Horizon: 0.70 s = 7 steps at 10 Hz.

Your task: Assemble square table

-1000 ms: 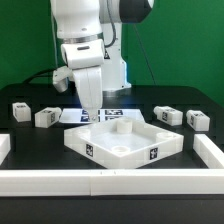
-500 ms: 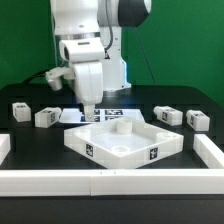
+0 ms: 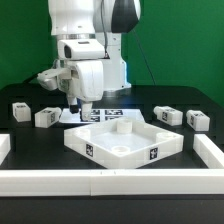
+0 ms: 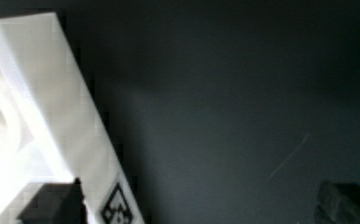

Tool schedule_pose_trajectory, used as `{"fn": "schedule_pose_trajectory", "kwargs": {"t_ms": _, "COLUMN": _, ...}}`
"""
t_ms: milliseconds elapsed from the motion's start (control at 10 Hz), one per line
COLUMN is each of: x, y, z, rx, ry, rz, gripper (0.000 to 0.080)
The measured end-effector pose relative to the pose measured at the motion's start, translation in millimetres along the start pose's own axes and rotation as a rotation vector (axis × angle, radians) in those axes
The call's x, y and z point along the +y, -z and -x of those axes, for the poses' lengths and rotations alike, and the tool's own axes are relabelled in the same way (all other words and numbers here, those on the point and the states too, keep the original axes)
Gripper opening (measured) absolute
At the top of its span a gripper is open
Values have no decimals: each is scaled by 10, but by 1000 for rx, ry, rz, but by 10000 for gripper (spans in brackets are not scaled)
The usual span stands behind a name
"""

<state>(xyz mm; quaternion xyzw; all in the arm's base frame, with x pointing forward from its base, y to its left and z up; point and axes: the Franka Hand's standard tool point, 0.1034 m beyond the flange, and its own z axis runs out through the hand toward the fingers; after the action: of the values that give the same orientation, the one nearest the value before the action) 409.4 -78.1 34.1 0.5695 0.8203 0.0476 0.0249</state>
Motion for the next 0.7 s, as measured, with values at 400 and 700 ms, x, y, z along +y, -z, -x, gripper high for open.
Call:
{"fn": "schedule_pose_trajectory", "kwargs": {"t_ms": 400, "x": 214, "y": -3, "z": -102, "rx": -38, "ry": 215, "rz": 115, "gripper": 650}}
{"fn": "schedule_pose_trajectory", "kwargs": {"t_ms": 700, "x": 312, "y": -112, "z": -247, "rx": -10, "ry": 146, "rz": 120, "gripper": 650}}
